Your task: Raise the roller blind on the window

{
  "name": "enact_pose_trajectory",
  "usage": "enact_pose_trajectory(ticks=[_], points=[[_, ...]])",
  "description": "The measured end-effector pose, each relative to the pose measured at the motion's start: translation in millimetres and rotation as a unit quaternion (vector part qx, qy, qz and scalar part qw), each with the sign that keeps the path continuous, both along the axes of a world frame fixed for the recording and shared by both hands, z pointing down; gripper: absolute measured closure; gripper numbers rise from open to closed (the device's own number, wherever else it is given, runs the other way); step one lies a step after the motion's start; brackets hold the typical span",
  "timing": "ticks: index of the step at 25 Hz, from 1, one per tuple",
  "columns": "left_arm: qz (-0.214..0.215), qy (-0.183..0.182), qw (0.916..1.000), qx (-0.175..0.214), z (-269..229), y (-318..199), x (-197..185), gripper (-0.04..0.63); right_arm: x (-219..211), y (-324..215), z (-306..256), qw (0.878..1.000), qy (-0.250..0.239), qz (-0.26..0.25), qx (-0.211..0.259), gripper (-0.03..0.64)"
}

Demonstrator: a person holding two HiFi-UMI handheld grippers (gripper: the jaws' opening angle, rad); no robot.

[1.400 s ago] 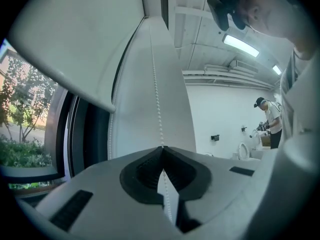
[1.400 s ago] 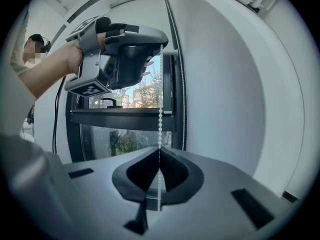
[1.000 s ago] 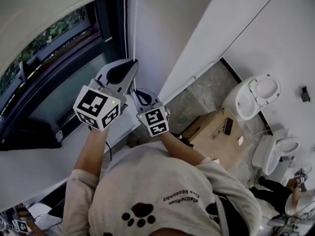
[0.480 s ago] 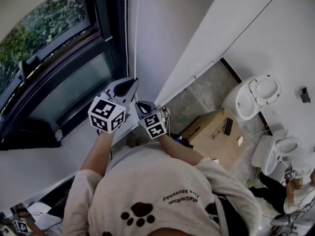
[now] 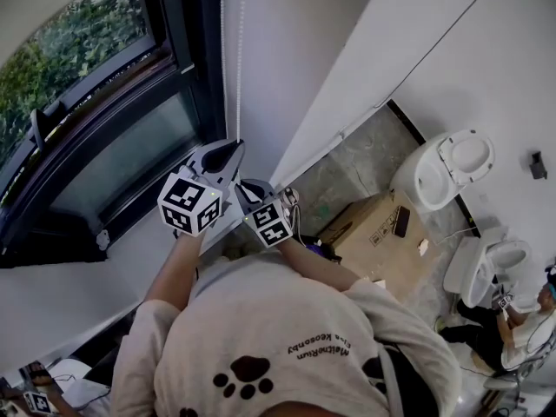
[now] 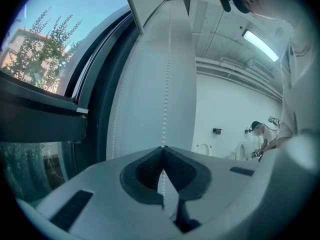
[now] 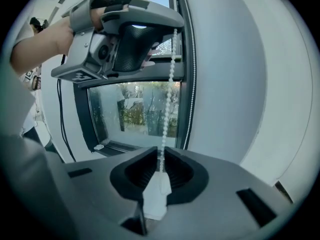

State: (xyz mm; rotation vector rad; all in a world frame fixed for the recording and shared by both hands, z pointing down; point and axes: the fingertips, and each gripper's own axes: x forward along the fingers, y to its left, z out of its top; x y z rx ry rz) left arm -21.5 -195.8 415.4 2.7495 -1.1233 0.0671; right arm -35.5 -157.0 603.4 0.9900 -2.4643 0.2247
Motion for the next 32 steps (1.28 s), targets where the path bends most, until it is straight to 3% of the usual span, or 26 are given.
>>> enact_pose_trajectory(ticks=[2,9,15,19,22,32], points=[[-0.001,0.003,1.0,0.001,0,-1,-1,0.588,0,0,-13,1.0,-0.007,-0.003,0.016,0.501],[-0.003,0.008,1.0,0.005,0,-1,-1,0.588,19,-3,-87,0.996,-0.039,0.044,0.073,0.499],[-0.008,0.009,0.9999,0.011,0,-1,-4,0.588,43,-11,-174,0.983,-0.09,0.089,0.131,0.5],[-0.01,0.009,0.9998,0.013,0,-2,-7,0.588,40,-19,-248,0.973,-0.125,0.076,0.18,0.5],[-0.012,0.009,0.9998,0.013,0,-2,-7,0.588,29,-28,-290,0.971,-0.146,0.057,0.182,0.5],[-0.015,0.008,0.9997,0.016,0,-4,-7,0.588,-1,-45,-365,0.96,-0.181,0.02,0.213,0.521]])
